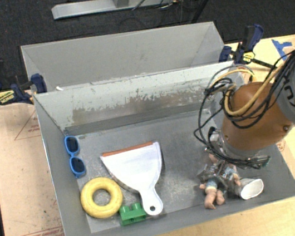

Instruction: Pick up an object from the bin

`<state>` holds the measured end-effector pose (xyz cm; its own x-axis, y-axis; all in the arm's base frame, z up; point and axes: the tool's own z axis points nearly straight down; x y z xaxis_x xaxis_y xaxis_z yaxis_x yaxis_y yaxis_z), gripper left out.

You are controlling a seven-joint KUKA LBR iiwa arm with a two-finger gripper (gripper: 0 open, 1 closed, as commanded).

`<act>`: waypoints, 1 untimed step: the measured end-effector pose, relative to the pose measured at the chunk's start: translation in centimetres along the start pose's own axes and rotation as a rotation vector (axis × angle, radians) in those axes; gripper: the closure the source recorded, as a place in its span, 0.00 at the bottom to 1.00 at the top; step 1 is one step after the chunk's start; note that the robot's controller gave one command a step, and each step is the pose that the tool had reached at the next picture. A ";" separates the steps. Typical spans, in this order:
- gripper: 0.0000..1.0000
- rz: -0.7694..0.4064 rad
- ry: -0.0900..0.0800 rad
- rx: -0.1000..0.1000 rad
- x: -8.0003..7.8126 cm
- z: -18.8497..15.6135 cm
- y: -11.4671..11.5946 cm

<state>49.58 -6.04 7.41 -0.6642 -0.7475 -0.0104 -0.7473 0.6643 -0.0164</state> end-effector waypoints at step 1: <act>1.00 0.000 0.000 0.000 0.0 0.0 0.0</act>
Offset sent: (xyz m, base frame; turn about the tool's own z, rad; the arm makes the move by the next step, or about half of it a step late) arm 0.0000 0.0000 0.0000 0.0000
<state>49.58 -6.04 7.41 -0.6641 -0.7475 -0.0104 -0.7474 0.6642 -0.0165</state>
